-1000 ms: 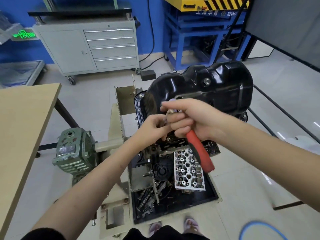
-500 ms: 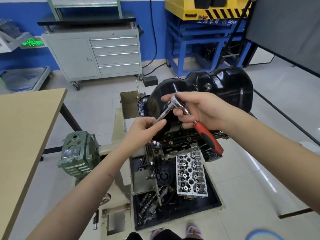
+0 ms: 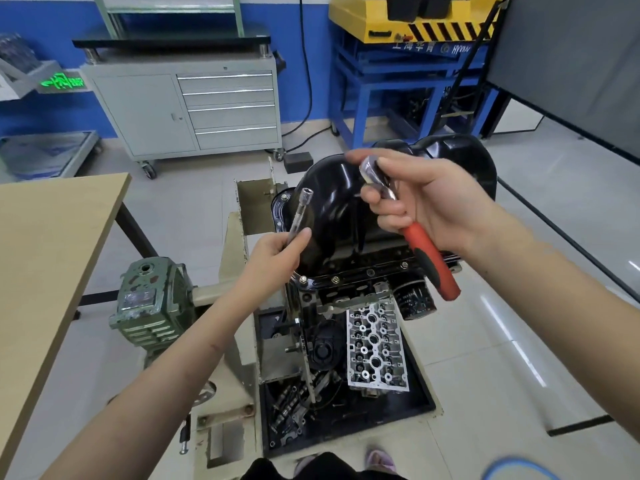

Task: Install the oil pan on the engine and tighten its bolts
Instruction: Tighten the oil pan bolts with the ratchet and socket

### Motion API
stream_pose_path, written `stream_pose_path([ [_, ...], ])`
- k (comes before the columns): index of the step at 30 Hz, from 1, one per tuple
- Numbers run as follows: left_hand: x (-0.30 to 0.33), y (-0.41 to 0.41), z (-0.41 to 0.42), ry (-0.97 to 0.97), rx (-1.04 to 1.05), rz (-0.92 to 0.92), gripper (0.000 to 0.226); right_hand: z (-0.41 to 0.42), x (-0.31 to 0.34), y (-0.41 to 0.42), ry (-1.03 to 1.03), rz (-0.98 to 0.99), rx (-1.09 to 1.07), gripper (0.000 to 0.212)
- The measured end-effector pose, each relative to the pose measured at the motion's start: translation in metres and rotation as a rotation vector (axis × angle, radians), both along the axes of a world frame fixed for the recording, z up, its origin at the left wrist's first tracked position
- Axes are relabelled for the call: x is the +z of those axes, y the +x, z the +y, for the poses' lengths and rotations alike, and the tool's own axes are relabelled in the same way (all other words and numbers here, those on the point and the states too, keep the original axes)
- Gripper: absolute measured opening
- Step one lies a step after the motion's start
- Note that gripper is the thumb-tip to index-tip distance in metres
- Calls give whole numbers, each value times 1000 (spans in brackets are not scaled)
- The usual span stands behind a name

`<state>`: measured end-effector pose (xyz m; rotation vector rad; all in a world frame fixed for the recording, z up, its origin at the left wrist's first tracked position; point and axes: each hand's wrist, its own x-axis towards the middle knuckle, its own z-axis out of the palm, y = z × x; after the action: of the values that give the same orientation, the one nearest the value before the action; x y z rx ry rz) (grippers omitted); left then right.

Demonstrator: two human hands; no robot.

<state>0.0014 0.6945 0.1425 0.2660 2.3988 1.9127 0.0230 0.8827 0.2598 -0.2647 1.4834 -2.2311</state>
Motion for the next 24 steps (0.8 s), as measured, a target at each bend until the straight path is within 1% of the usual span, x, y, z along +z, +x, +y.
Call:
stream_pose_path([
  [3,4,4,10,141,-77,-108,52,-3,-1,-2,25,14,-135,21],
  [6,9,11,29,355,-181,-272,43,-17,-9,-3,-7,-78,-267,21],
  [9,9,16,45,437,-213,-359,48,-29,-18,-3,-55,-133,-314,26],
  [12,9,18,51,565,-261,-441,55,-31,-22,-4,-73,-84,-363,29],
  [14,13,20,51,601,-305,-467,55,-29,-26,-6,-39,-21,-363,31],
  [16,17,23,51,570,-328,-447,46,-26,-33,-8,116,67,-373,34],
  [19,21,28,55,501,-290,-415,22,-20,-44,-12,534,280,-415,35],
  [20,22,29,57,482,-259,-416,18,-19,-45,-13,611,325,-409,34],
  [24,21,28,63,470,-119,-411,17,-8,-42,-20,727,382,-272,26],
])
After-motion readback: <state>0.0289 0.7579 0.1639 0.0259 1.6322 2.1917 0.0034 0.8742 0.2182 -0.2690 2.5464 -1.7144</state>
